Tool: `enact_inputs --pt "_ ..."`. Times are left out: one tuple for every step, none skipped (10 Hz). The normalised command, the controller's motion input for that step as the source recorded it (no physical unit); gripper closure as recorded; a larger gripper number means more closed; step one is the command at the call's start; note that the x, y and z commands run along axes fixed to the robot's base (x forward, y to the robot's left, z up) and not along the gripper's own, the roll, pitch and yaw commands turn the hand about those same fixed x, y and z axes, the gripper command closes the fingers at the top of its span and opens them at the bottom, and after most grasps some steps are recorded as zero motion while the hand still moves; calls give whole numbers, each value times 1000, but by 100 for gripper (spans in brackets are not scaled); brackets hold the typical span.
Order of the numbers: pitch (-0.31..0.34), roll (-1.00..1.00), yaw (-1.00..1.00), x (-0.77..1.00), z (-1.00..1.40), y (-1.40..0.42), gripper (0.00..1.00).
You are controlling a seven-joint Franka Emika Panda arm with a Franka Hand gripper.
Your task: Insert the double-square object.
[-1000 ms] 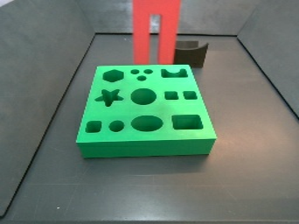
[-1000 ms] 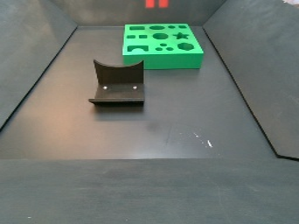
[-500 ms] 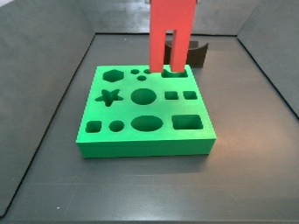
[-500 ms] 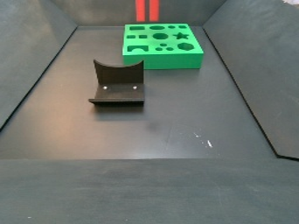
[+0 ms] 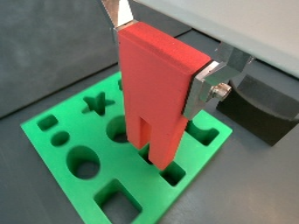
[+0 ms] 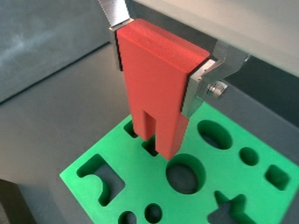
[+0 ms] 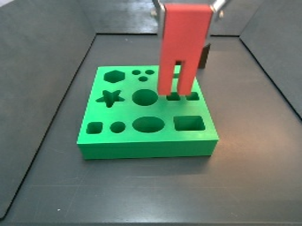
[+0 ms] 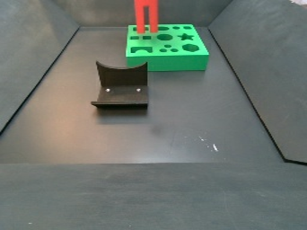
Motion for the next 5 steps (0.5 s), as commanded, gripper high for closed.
enact_inputs --pt "226 239 246 360 -257 0 100" --pt "151 163 226 311 -251 0 100" --pt "107 63 149 491 -269 0 100" --pt "1 0 89 529 -297 0 100" --pt "-11 -39 0 497 -314 0 100"
